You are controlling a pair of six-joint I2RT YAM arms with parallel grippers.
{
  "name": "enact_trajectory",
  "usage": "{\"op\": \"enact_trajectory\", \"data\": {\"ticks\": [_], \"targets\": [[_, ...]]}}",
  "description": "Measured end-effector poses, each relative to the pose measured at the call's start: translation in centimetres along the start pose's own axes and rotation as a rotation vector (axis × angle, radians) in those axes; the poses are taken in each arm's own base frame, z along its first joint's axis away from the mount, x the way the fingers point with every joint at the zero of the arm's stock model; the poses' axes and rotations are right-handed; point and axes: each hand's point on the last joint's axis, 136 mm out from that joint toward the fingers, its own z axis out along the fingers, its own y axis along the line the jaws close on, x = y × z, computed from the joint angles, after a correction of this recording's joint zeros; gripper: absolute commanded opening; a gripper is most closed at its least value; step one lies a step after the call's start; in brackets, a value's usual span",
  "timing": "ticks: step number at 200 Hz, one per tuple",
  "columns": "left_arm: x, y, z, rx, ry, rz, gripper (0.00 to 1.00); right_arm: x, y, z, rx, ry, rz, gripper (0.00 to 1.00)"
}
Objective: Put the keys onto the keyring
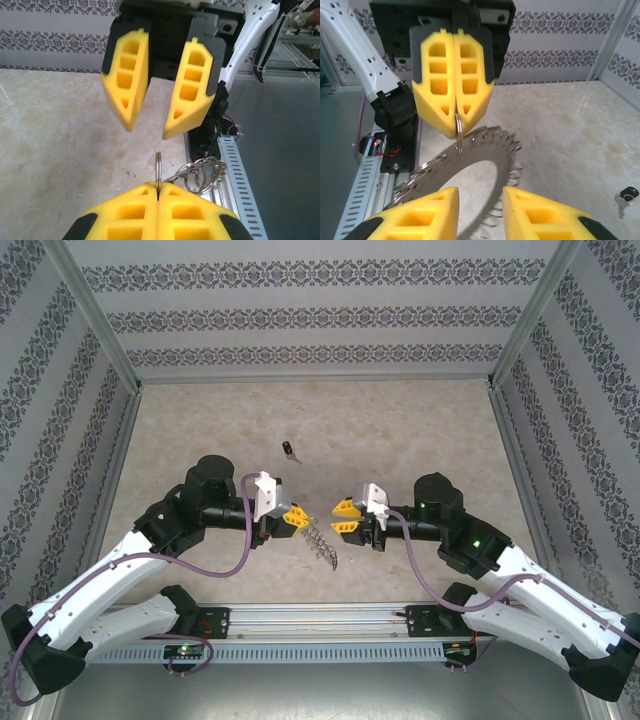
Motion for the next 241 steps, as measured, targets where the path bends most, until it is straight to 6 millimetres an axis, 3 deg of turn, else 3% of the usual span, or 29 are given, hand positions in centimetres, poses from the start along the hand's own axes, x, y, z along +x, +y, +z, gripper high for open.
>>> {"op": "enact_trajectory", "data": {"ticks": [122,209,241], "targets": [[0.8,-0.1,-0.3,0.025,0.135,0.035,0.0,-1.5,1.2,1.5,-0.072,-0.002,-0.031,0.28],[1.9,-0.1,0.1,0.04,0.196,0.026,0.0,-1.1,1.1,3.3,-0.102,0.043,-0.039,0.23],[2.1,-0.1,0.1,0.037,0.202,0.029,0.0,-0.8,1.1,3.3,-0.101,0.053,-0.037,0.27]]}}
